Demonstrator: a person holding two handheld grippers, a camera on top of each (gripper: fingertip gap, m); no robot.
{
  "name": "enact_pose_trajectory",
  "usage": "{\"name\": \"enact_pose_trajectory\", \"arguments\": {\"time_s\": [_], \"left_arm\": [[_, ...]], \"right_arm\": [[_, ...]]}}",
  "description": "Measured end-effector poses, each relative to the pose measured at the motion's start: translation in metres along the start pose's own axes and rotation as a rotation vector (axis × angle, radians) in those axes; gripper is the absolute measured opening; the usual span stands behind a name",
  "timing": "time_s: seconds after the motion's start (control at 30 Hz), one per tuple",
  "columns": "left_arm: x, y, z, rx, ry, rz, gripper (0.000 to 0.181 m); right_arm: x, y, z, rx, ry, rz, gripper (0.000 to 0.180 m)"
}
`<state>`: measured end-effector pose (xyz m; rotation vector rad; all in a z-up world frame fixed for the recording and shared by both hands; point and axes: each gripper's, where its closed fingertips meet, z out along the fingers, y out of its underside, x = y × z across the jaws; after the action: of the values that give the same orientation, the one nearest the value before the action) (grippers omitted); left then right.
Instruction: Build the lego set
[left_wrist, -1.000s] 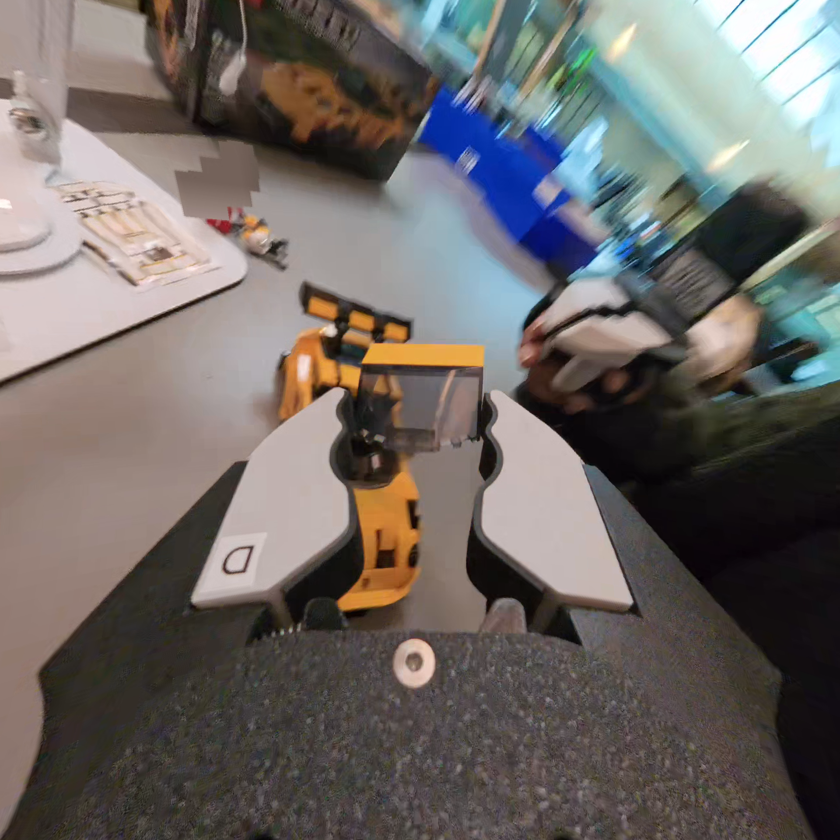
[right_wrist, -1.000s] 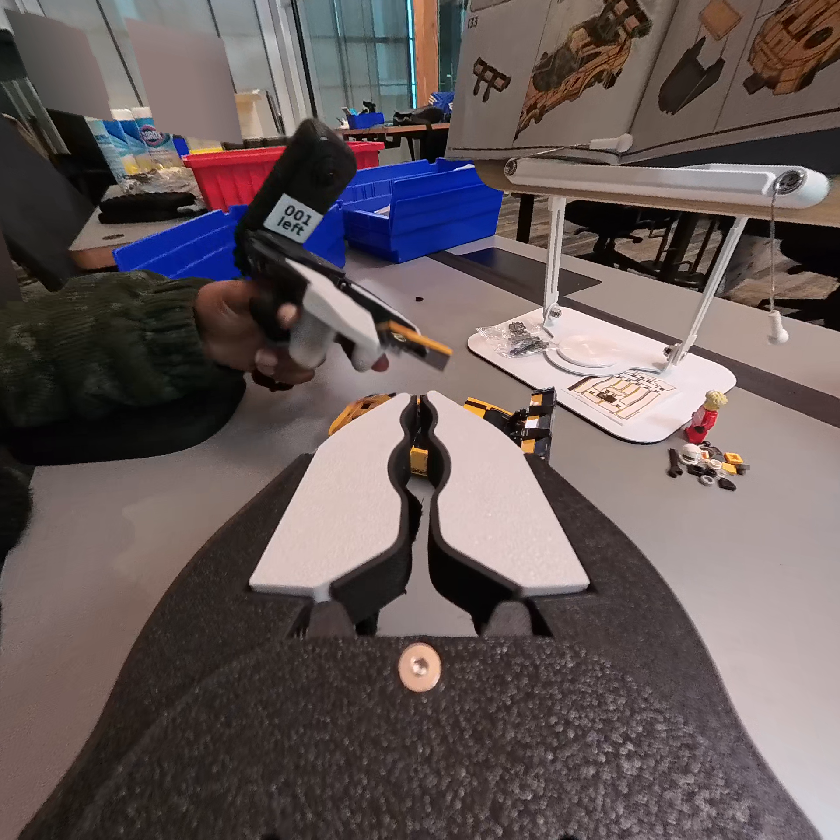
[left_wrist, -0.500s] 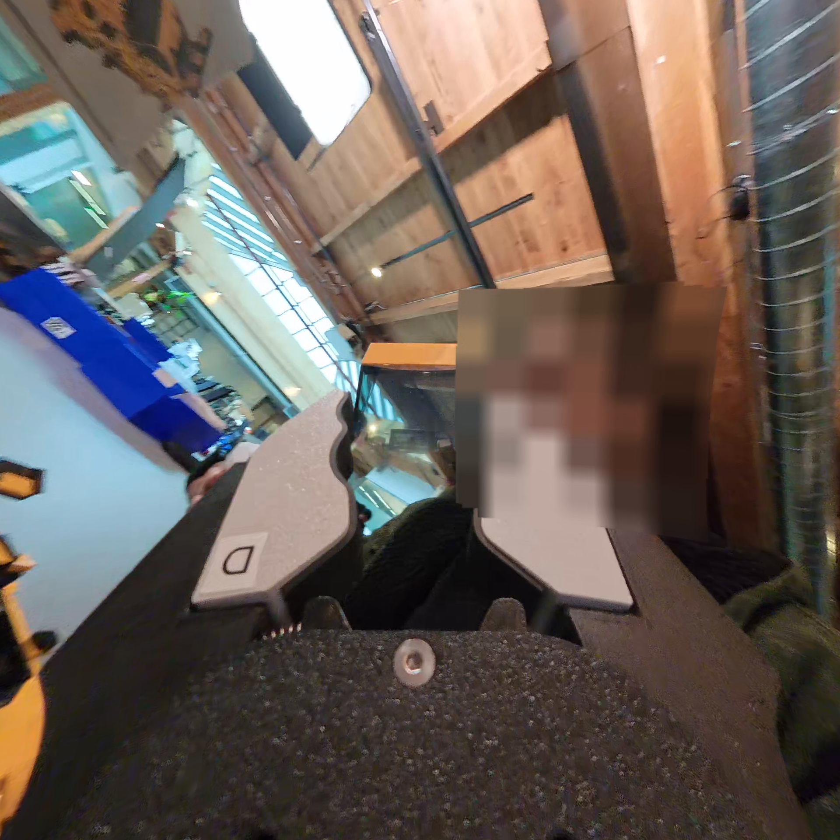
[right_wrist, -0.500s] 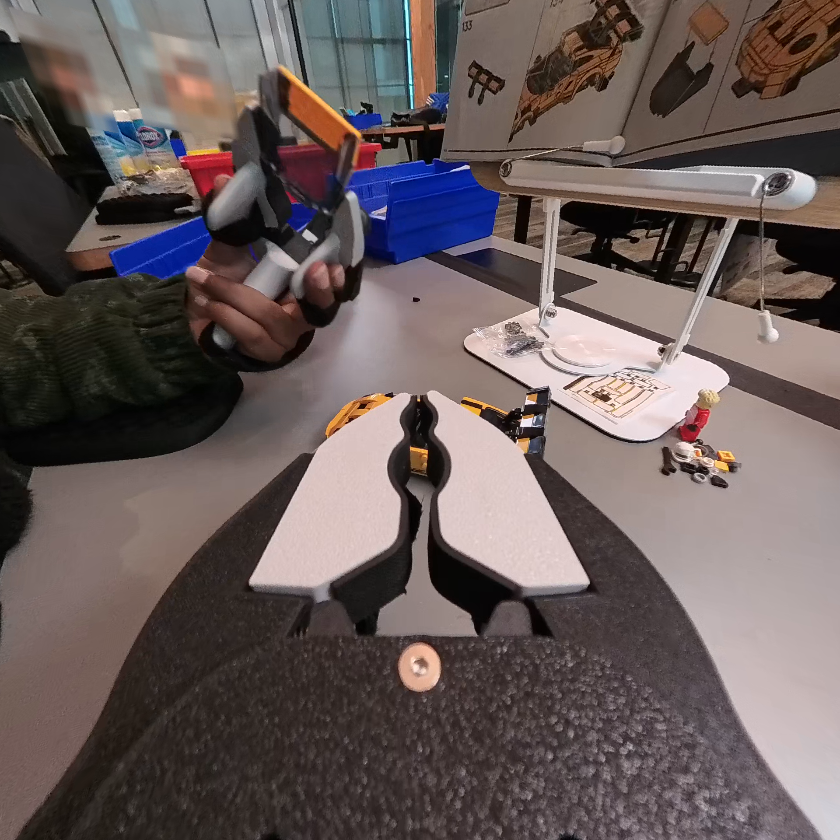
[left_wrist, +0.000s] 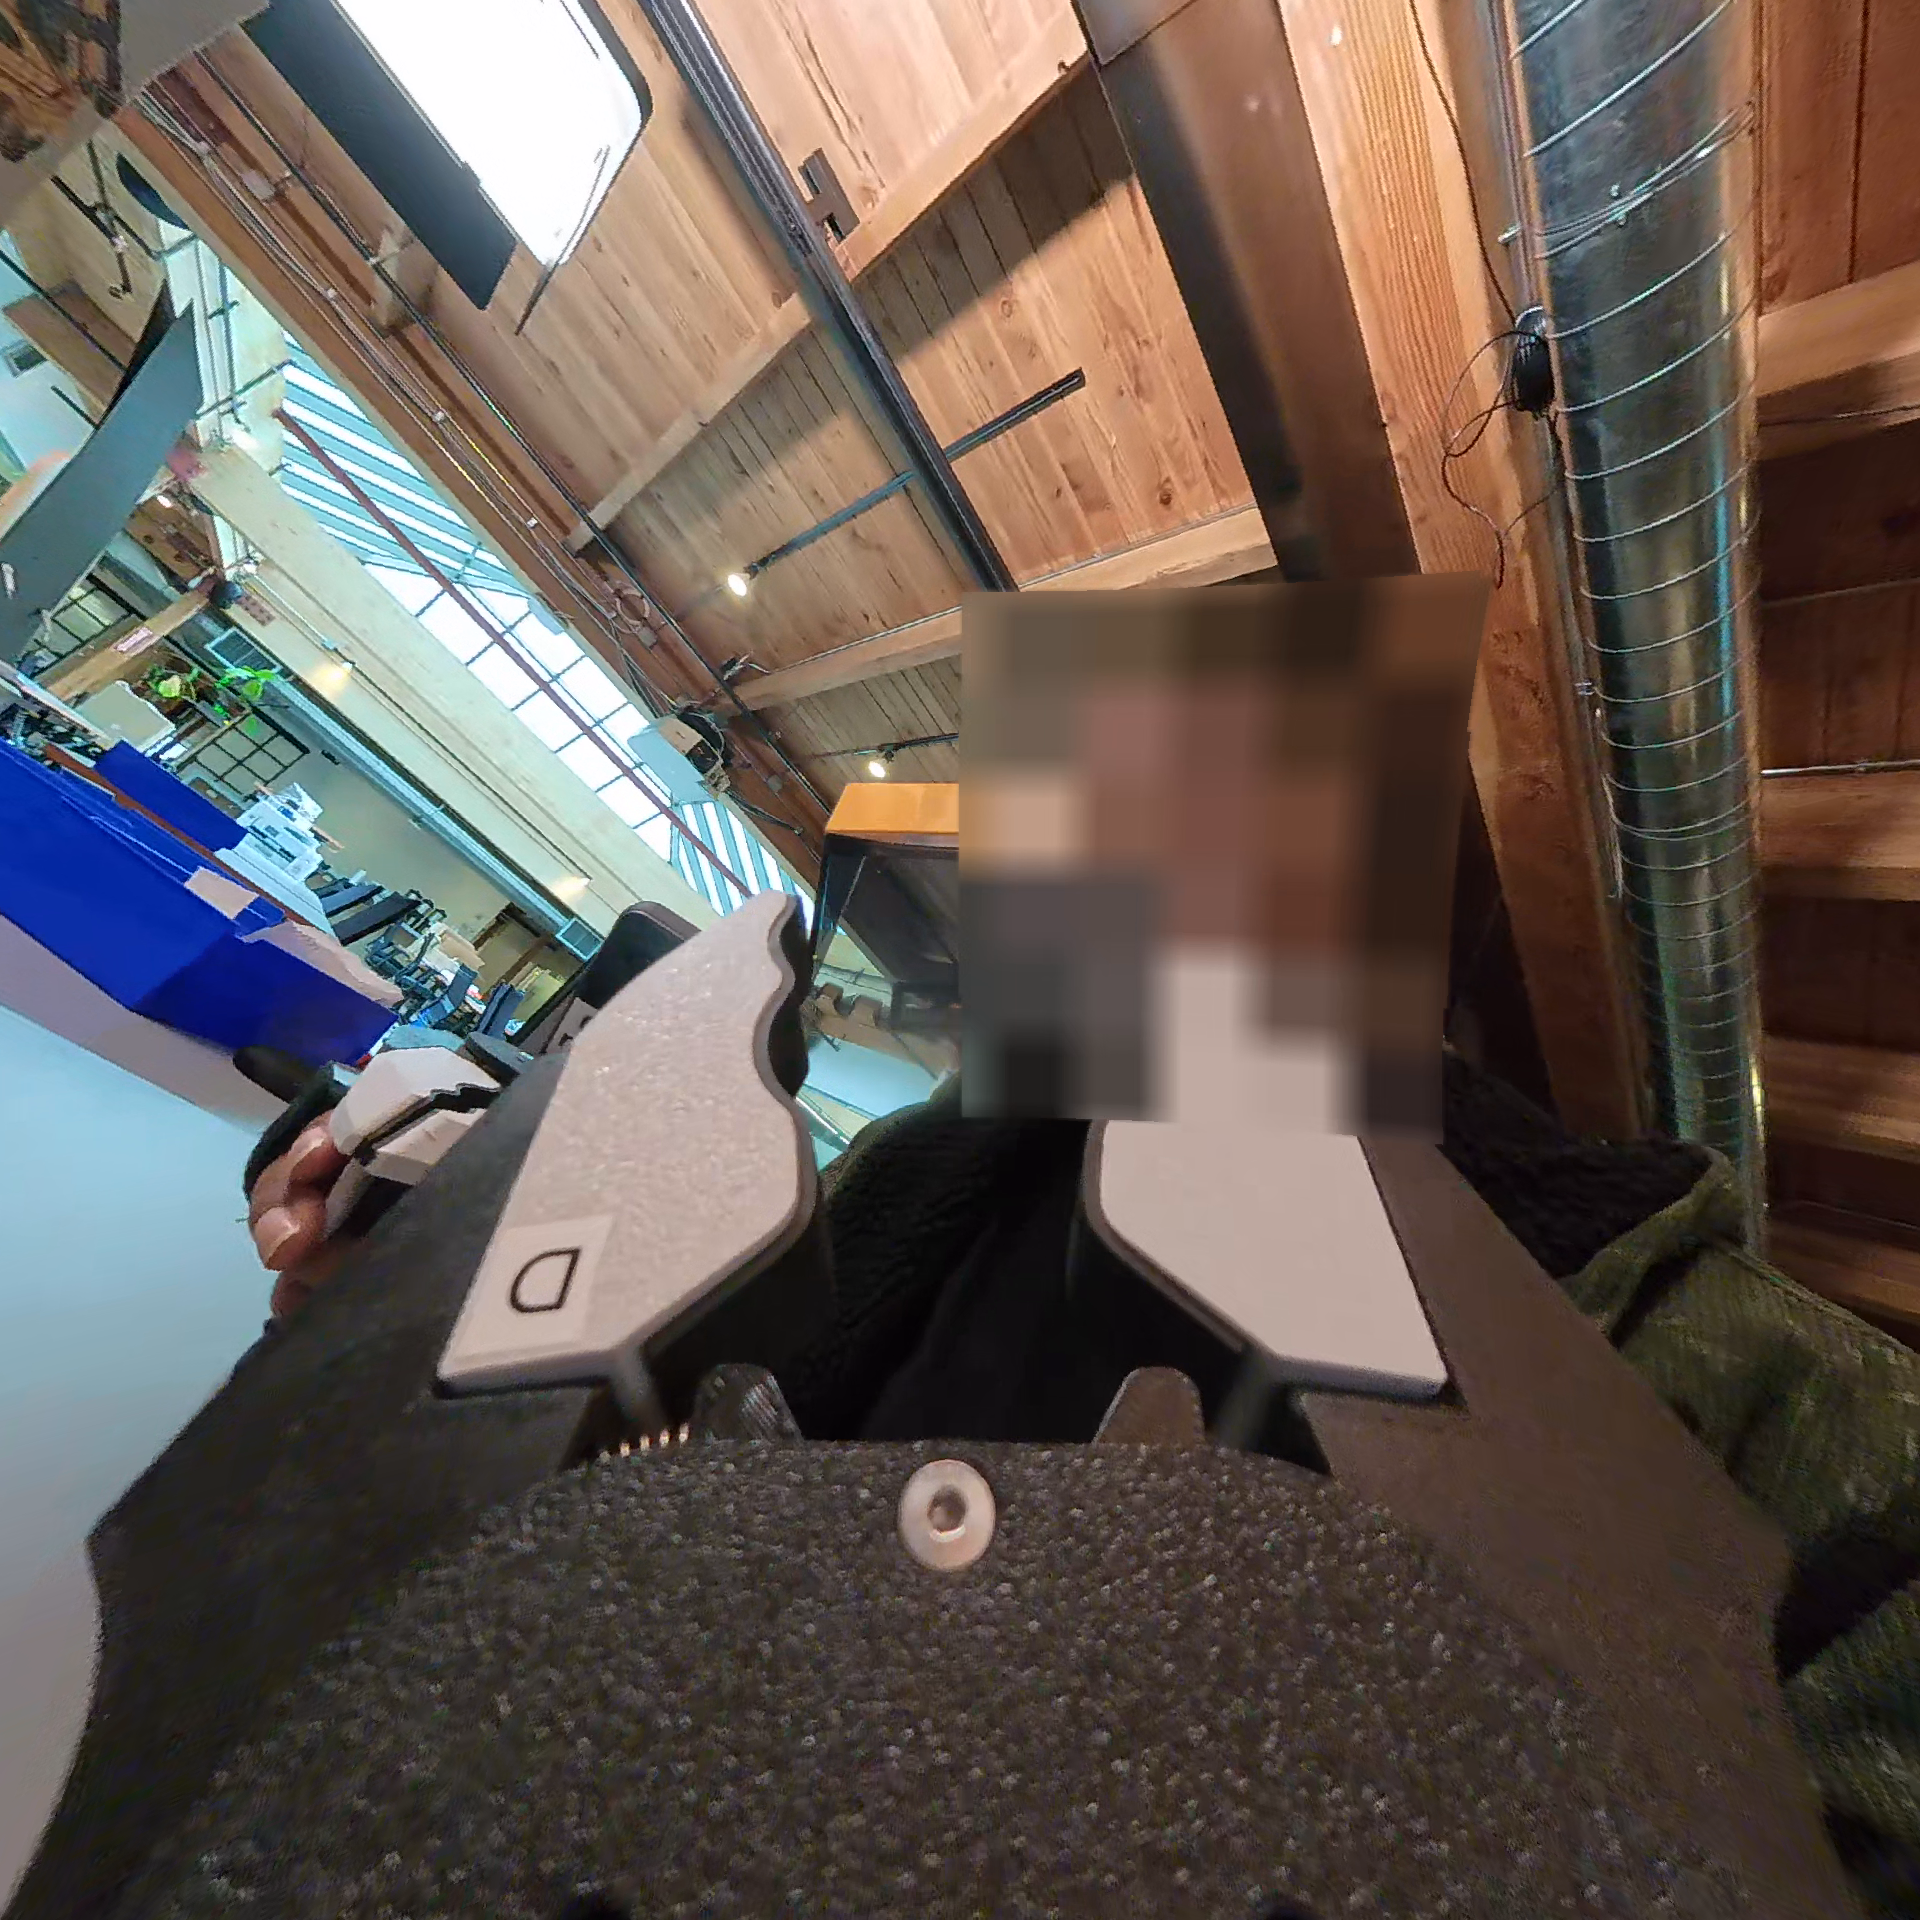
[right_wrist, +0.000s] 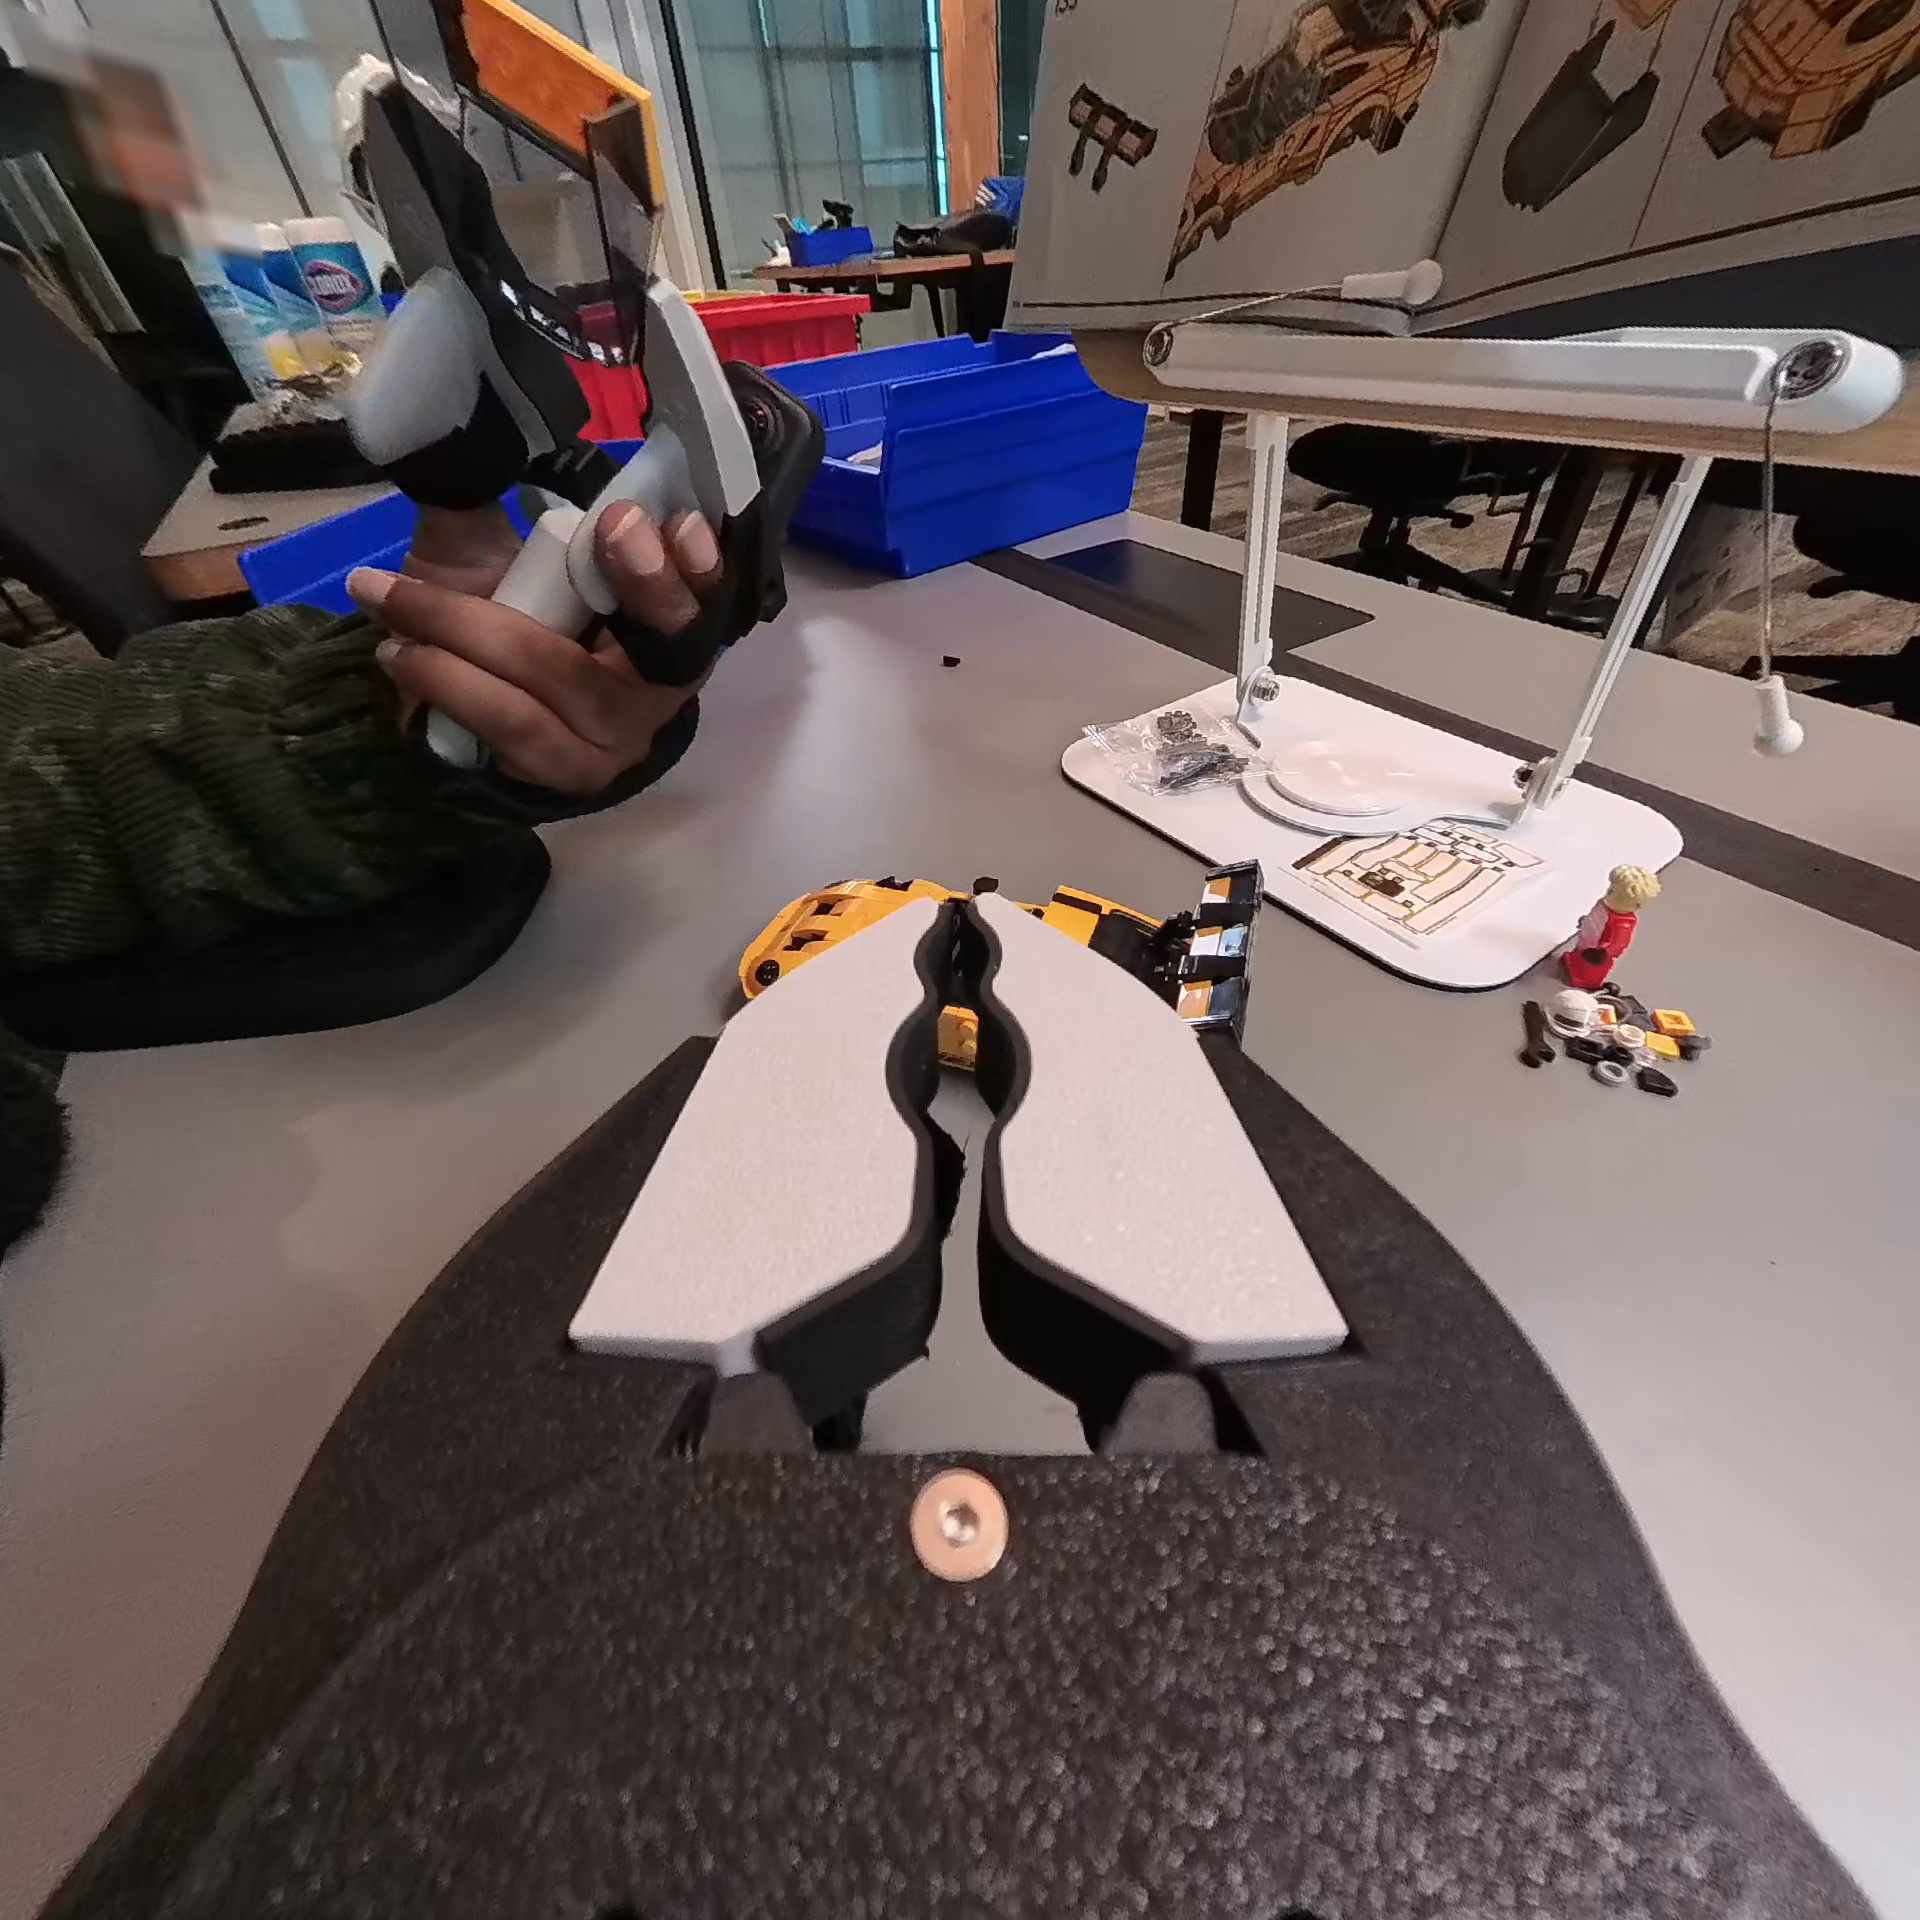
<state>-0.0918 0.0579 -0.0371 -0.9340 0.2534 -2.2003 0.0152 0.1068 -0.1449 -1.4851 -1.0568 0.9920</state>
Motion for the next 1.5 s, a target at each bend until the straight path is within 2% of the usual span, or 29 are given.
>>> {"name": "enact_pose_trajectory", "arguments": {"time_s": [0.37,0.5,0.6,1.2,1.5], "left_arm": [[-0.025,-0.001,-0.009,0.005,-0.174,0.072,0.053],[-0.052,0.009,-0.015,-0.069,-0.366,0.165,0.053],[-0.059,0.012,-0.016,-0.103,-0.44,0.227,0.053],[-0.038,-0.014,-0.03,0.165,-0.189,-0.061,0.053],[-0.039,-0.021,-0.037,0.223,-0.152,-0.11,0.053]], "right_arm": [[0.003,-0.002,-0.002,0.008,0.012,-0.003,0.0],[0.004,-0.002,-0.002,0.008,0.016,-0.004,0.0],[0.005,-0.002,-0.002,0.01,0.02,-0.001,0.0],[0.019,0.015,0.005,-0.037,0.021,0.101,0.0],[0.022,0.018,0.005,-0.048,0.021,0.12,0.001]]}}
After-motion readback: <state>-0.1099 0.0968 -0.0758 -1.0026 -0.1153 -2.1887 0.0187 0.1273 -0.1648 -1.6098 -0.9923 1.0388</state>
